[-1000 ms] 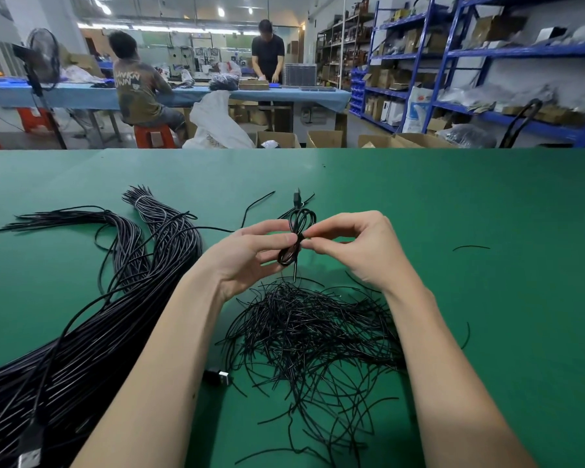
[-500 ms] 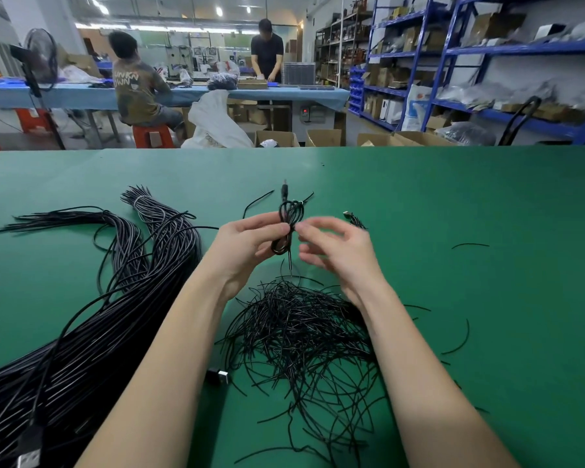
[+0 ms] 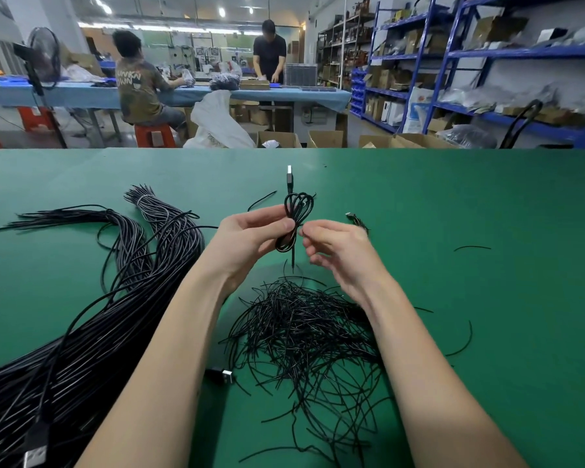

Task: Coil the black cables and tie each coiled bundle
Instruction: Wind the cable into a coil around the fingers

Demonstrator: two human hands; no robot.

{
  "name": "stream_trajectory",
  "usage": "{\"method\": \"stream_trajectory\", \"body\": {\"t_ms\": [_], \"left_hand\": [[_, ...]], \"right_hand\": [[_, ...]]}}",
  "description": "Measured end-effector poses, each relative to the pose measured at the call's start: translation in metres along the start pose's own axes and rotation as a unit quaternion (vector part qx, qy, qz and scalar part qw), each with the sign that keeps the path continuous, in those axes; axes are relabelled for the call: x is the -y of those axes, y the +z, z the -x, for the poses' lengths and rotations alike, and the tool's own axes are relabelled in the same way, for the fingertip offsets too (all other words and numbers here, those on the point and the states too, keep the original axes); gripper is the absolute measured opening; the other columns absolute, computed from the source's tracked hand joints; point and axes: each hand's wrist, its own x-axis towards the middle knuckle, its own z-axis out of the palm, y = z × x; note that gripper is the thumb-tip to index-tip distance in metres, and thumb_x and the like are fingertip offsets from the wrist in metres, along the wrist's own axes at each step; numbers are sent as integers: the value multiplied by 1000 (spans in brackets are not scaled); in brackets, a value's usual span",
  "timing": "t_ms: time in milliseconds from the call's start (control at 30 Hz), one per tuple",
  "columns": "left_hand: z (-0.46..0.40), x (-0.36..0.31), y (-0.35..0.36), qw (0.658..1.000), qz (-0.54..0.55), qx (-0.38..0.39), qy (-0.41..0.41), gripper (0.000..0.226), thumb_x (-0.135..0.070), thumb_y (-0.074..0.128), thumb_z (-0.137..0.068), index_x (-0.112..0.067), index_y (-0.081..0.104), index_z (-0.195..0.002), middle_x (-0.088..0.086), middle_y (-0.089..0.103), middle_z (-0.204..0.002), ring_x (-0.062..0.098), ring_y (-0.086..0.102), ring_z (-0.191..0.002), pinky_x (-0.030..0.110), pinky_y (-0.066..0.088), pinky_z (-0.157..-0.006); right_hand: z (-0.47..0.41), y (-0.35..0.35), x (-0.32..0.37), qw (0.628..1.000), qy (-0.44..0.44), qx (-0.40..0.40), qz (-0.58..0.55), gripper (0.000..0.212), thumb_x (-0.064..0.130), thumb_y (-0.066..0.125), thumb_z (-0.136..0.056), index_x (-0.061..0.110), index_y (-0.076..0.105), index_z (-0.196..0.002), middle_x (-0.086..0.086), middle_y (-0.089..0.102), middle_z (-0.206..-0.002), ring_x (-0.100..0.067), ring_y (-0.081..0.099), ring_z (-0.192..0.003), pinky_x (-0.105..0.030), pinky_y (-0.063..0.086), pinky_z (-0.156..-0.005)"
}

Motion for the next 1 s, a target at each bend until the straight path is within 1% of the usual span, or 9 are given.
{"method": "stream_trajectory", "body": {"t_ms": [100,200,333,600,700,767,867,933,1000], "left_hand": [[0,-1,3,1000,11,-3,-11,21,2,68,-86,-7,73,-105,6,77,-96,12,71,-85,16,55,-78],[-1,-6,0,996,66,-3,-54,28,-1,69,-82,-4,70,-110,8,76,-95,12,71,-81,18,57,-78],[2,-6,-4,988,111,5,-111,40,-5,72,-68,-3,68,-107,8,77,-93,11,72,-76,16,57,-72],[1,-4,-6,987,101,12,-121,31,-4,73,-66,-5,73,-97,8,77,-89,11,73,-74,17,57,-66],[-1,-1,-2,995,67,39,-60,33,-7,74,-69,-7,76,-102,9,76,-103,12,71,-84,18,56,-77],[-1,2,3,998,56,26,-12,31,-6,75,-73,-9,77,-103,9,76,-105,13,71,-86,19,55,-79],[0,8,4,998,-13,-13,52,23,2,72,-83,-16,78,-96,5,78,-97,12,73,-85,17,55,-76],[0,10,2,997,-35,-35,53,23,4,72,-84,-18,79,-89,3,78,-90,10,72,-78,15,54,-72],[-1,9,1,999,1,-50,19,19,4,71,-84,-11,77,-94,5,78,-89,11,71,-74,16,55,-71]], "right_hand": [[4,3,1,975,116,37,-187,11,7,69,-87,6,75,-77,-2,62,-71,-6,57,-55,-13,49,-47],[2,0,0,993,-85,33,77,12,8,67,-96,14,72,-87,3,69,-77,-11,62,-61,-20,51,-51],[-1,-10,9,869,-281,-8,408,6,34,77,-89,32,72,-85,20,71,-84,-8,63,-62,-10,42,-60],[2,-7,10,783,-348,-64,512,18,45,64,-93,29,68,-83,18,67,-80,-10,61,-65,-29,47,-63],[2,8,-5,882,-283,-107,360,24,23,65,-96,21,65,-72,9,63,-65,-13,54,-57,-26,43,-55],[-3,23,-8,986,-88,-133,39,28,13,60,-98,14,61,-69,4,53,-58,-9,41,-45,-18,30,-41],[-6,28,-10,934,175,-91,-298,27,12,55,-97,10,54,-70,3,41,-54,-5,25,-36,-16,15,-30],[-8,22,-11,966,155,-93,-185,25,16,60,-97,10,58,-73,4,47,-56,-5,30,-38,-16,21,-30],[-6,20,-18,984,-7,-149,98,23,28,70,-95,16,68,-75,5,63,-62,-9,49,-46,-19,40,-41]]}}
